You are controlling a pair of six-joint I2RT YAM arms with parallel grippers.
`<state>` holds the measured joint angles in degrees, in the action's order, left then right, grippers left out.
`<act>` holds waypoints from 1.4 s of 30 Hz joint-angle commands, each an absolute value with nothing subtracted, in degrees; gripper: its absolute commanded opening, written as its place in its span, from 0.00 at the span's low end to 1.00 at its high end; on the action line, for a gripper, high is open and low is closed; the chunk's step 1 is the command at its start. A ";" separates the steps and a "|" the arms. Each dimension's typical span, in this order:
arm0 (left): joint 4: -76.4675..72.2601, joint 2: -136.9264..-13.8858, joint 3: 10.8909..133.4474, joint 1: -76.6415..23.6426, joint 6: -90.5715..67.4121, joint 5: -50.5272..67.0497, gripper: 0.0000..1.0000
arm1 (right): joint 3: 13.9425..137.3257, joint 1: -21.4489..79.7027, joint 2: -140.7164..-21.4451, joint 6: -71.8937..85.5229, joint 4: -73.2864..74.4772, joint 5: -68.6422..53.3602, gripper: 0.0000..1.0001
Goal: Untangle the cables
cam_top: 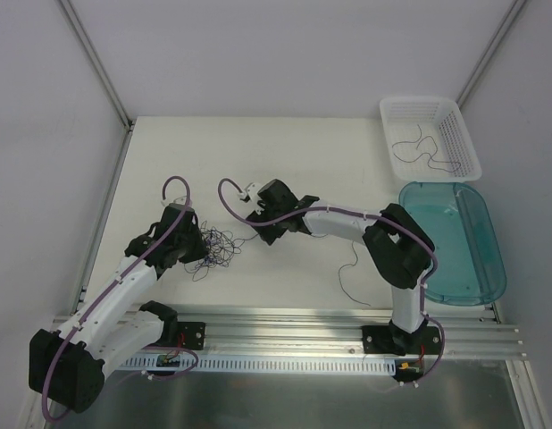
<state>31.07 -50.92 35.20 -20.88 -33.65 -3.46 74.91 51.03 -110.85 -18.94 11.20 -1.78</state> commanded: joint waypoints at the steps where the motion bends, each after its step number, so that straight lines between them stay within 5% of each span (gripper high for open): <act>1: 31.64 -51.06 35.25 -20.39 -33.40 -2.81 0.04 | 77.00 49.57 -111.01 -18.99 6.69 -1.93 0.53; 3: 31.64 -51.15 35.33 -20.39 -33.49 -3.16 0.04 | 76.29 49.13 -110.74 -18.63 6.15 -1.67 0.43; 7: 31.73 -50.72 35.07 -20.39 -33.66 -3.51 0.04 | 71.55 47.38 -105.15 -17.23 3.95 -0.71 0.01; 16: 31.73 -49.57 34.54 -20.39 -34.63 -6.59 0.02 | 56.35 37.89 -80.62 -10.29 7.20 4.75 0.01; 24: 32.69 -48.35 34.63 -20.39 -35.33 -8.96 0.01 | 56.69 28.32 -61.46 -6.33 19.58 6.50 0.01; 42: 32.17 -55.80 36.21 -20.39 -35.25 -2.48 0.08 | 86.45 26.46 -61.51 -4.13 26.63 -6.23 0.01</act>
<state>32.40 -54.15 34.74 -20.88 -35.48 -6.28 80.12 26.44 -59.24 -5.32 28.08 -1.15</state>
